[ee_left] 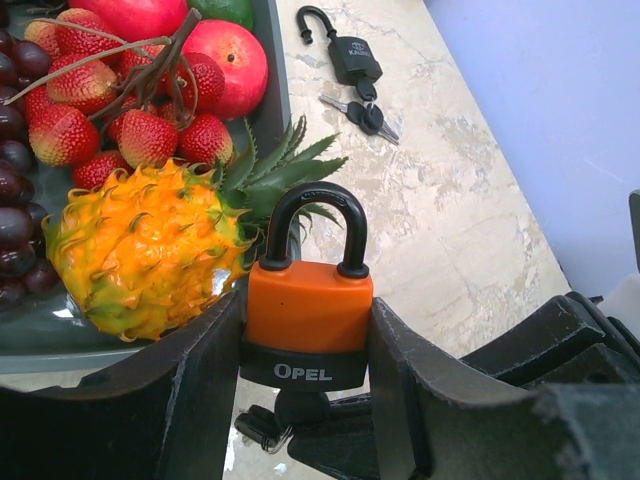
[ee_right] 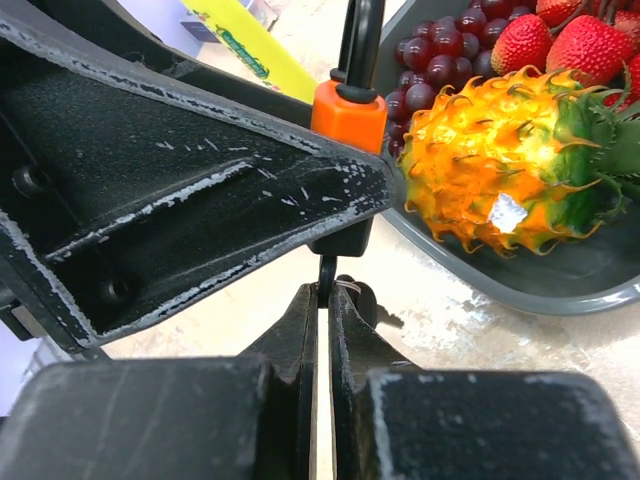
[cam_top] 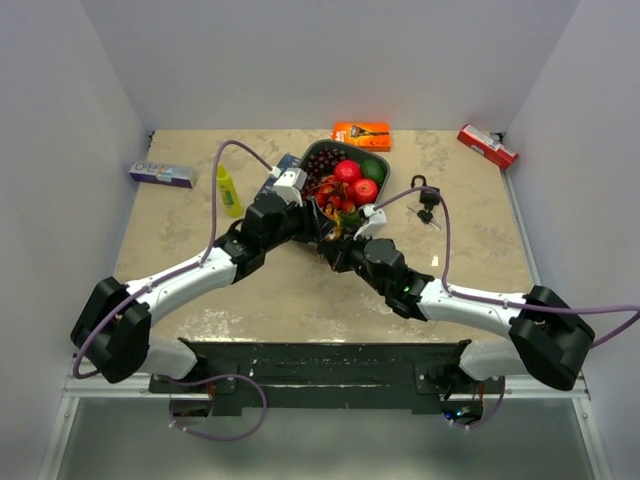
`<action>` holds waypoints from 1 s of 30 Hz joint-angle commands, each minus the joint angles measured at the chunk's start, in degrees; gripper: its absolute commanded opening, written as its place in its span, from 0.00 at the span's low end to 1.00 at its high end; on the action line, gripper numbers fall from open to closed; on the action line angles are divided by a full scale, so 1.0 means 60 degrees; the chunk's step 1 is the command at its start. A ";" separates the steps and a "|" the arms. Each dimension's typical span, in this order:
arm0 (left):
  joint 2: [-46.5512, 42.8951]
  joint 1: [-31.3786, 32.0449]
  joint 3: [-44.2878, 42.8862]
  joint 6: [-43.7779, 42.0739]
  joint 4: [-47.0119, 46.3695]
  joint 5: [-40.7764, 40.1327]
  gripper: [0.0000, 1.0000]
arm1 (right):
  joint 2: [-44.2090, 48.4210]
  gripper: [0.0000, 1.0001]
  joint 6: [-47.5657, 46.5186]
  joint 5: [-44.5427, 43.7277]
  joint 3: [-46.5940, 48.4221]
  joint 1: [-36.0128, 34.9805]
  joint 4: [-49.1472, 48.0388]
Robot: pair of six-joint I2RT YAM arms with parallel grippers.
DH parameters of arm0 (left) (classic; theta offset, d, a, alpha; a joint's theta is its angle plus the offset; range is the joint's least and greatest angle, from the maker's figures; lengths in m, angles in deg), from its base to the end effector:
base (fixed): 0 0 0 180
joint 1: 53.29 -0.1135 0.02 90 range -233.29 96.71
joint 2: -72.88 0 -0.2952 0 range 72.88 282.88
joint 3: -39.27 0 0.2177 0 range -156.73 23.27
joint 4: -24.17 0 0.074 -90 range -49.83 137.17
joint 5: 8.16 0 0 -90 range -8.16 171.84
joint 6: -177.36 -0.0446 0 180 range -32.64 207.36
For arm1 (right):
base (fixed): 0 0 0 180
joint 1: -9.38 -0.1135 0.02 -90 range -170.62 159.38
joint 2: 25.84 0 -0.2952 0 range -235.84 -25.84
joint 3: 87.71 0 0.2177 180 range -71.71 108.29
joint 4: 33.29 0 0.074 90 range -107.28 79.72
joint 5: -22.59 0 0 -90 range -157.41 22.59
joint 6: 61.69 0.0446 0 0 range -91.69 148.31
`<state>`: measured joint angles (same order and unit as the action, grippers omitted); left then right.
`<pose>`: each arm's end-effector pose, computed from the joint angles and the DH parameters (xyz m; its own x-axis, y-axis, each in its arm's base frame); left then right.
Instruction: Unlock with the key
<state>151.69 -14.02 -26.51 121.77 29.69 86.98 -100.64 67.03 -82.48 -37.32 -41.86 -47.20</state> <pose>0.2197 -0.1848 0.3163 -0.5966 -0.2392 -0.7660 0.4352 0.7056 -0.5593 0.1693 0.1923 0.2871 -0.4599 0.3920 -0.7968 -0.3912 0.7161 0.5781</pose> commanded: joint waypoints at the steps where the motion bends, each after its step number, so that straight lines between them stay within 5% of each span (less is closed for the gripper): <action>1: 0.0152 0.0589 0.0108 -0.0199 0.0706 0.0754 0.00 | 0.0456 0.00 -0.0666 -0.1311 0.0816 0.0469 -0.1270; 30: 0.0591 0.0985 0.0152 -0.0096 0.0663 0.0739 0.00 | 0.0939 0.00 -0.0228 -0.1092 0.0904 0.0982 -0.2441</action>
<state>154.20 -11.57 -26.75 120.79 25.47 83.62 -99.13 64.61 -81.16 -37.12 -39.31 -44.70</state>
